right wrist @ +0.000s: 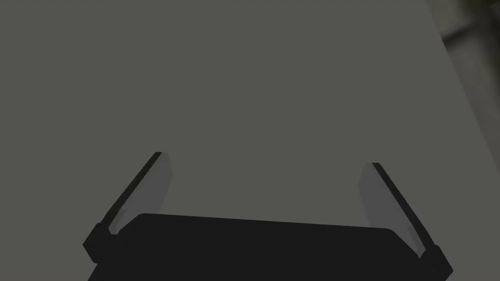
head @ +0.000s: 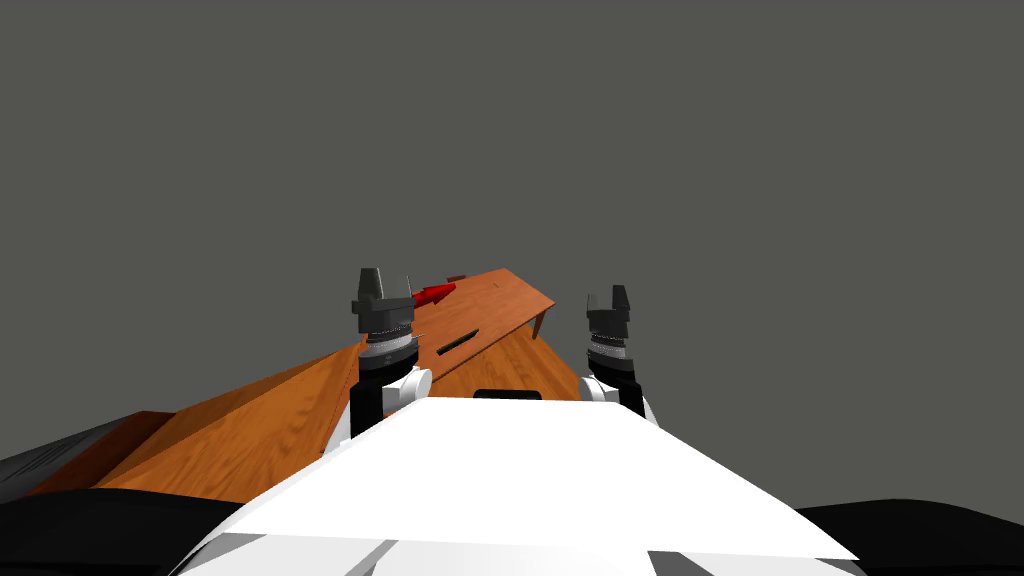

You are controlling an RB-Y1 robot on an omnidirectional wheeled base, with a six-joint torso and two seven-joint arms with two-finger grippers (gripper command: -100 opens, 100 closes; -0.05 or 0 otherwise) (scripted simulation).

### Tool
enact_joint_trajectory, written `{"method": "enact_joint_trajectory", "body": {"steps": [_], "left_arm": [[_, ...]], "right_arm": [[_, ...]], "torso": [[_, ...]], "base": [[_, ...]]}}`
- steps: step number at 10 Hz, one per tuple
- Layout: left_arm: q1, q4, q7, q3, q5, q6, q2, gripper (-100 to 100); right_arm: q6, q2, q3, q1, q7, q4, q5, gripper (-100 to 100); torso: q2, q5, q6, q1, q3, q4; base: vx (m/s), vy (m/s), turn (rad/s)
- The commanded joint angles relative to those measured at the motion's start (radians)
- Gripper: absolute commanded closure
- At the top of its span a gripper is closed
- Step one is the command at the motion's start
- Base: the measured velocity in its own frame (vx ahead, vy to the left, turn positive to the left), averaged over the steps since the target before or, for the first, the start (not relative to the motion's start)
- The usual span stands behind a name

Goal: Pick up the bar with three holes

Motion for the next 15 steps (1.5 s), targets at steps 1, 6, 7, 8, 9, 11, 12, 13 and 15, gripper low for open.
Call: {"method": "enact_joint_trajectory", "body": {"steps": [1,6,7,8,9,11,12,13,15], "left_arm": [[-0.011,0.013,0.008,0.004,0.001,0.017,0.034,-100],[-0.100,0.122,0.065,0.035,0.012,0.145,0.145,-100],[-0.100,0.125,0.065,0.035,0.012,0.153,0.145,-100],[-0.126,0.156,0.081,0.045,0.016,0.193,0.164,-100],[-0.154,0.188,0.098,0.054,0.020,0.225,0.181,-100],[-0.183,0.236,0.115,0.065,0.024,0.267,0.198,-100],[-0.183,0.236,0.115,0.065,0.024,0.285,0.198,-100],[-0.214,0.279,0.133,0.076,0.029,0.320,0.213,-100],[-0.247,0.319,0.152,0.087,0.034,0.370,0.228,-100]], "right_arm": [[0.000,0.000,0.000,0.000,0.000,0.000,0.000,0],[0.000,0.000,0.000,0.000,0.000,0.000,0.000,0],[0.000,0.000,0.000,0.000,0.000,0.000,0.000,0],[0.000,0.000,0.000,0.000,0.000,0.000,0.000,0],[0.000,0.000,0.000,0.000,0.000,0.000,0.000,0],[0.000,0.000,0.000,0.000,0.000,0.000,0.000,0],[0.000,0.000,0.000,0.000,0.000,0.000,0.000,0],[0.000,0.000,0.000,0.000,0.000,0.000,0.000,0],[0.000,0.000,0.000,0.000,0.000,0.000,0.000,0]], "torso": [[0.000,0.000,0.000,0.000,0.000,0.000],[0.004,-0.001,0.000,-0.003,0.002,0.001],[0.005,-0.001,0.000,-0.004,0.003,0.001],[0.004,-0.001,0.000,-0.003,0.002,0.001],[0.003,0.000,0.000,-0.002,0.002,0.001],[0.003,-0.001,0.000,-0.003,0.002,0.001],[0.003,-0.001,0.000,-0.003,0.002,0.001],[0.002,-0.001,0.000,-0.002,0.001,0.001],[0.002,-0.001,0.000,-0.002,0.001,0.001]], "base": [[-0.018,-0.018,-0.011],[-0.061,-0.049,-0.019],[-0.050,-0.042,-0.006],[-0.044,-0.037,-0.019],[-0.055,-0.064,-0.035],[-0.047,-0.048,-0.014],[-0.038,-0.033,-0.010],[-0.040,-0.043,-0.023],[-0.036,-0.040,-0.016]]}}
